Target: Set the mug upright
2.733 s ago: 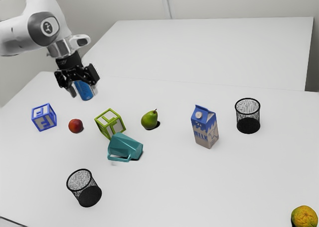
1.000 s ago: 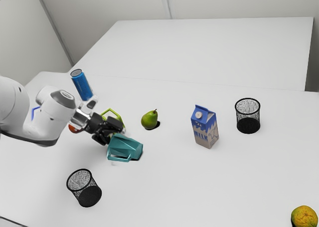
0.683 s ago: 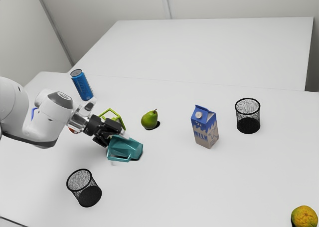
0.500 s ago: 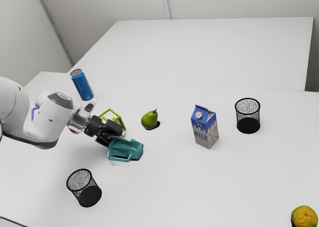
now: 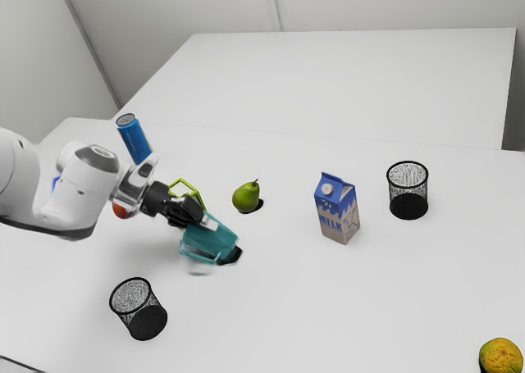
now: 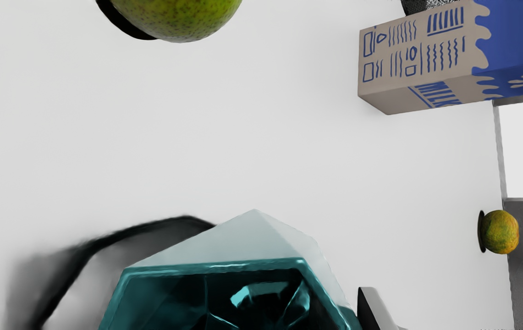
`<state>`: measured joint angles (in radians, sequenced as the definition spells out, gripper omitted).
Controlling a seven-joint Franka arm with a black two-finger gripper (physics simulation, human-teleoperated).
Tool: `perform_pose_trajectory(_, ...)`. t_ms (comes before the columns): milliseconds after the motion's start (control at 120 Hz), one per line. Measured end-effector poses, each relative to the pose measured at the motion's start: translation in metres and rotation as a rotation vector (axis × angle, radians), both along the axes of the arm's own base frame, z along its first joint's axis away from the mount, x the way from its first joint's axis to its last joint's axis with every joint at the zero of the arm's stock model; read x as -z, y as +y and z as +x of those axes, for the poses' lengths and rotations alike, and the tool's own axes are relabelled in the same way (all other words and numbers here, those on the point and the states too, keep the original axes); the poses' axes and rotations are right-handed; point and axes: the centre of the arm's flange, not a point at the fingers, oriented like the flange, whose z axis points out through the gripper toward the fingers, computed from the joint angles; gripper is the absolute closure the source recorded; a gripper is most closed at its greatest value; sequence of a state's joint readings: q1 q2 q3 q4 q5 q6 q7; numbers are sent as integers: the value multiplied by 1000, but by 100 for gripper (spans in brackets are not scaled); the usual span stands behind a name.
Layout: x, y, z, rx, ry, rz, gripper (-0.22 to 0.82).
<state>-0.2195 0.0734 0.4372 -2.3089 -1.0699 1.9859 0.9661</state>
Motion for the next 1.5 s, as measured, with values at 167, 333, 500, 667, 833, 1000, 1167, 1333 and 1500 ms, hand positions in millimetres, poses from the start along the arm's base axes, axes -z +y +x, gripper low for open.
perform_pose_trajectory(167,-36,-21,-4,67,-73,38,75)
perform_pose_trajectory(333,-62,-49,-14,235,-118,237,77)
perform_pose_trajectory(500,-75,-49,4,378,-156,561,77)
perform_pose_trajectory(667,-69,-72,35,449,-159,732,78)
perform_pose_trajectory(833,-55,-103,39,468,-144,775,78)
perform_pose_trajectory(1000,-46,-108,39,436,-114,788,78)
perform_pose_trajectory(1167,-43,-85,41,359,-72,794,78)
perform_pose_trajectory(1333,-40,-85,41,328,-54,795,77)
perform_pose_trajectory(1500,-40,-91,41,314,-50,791,69)
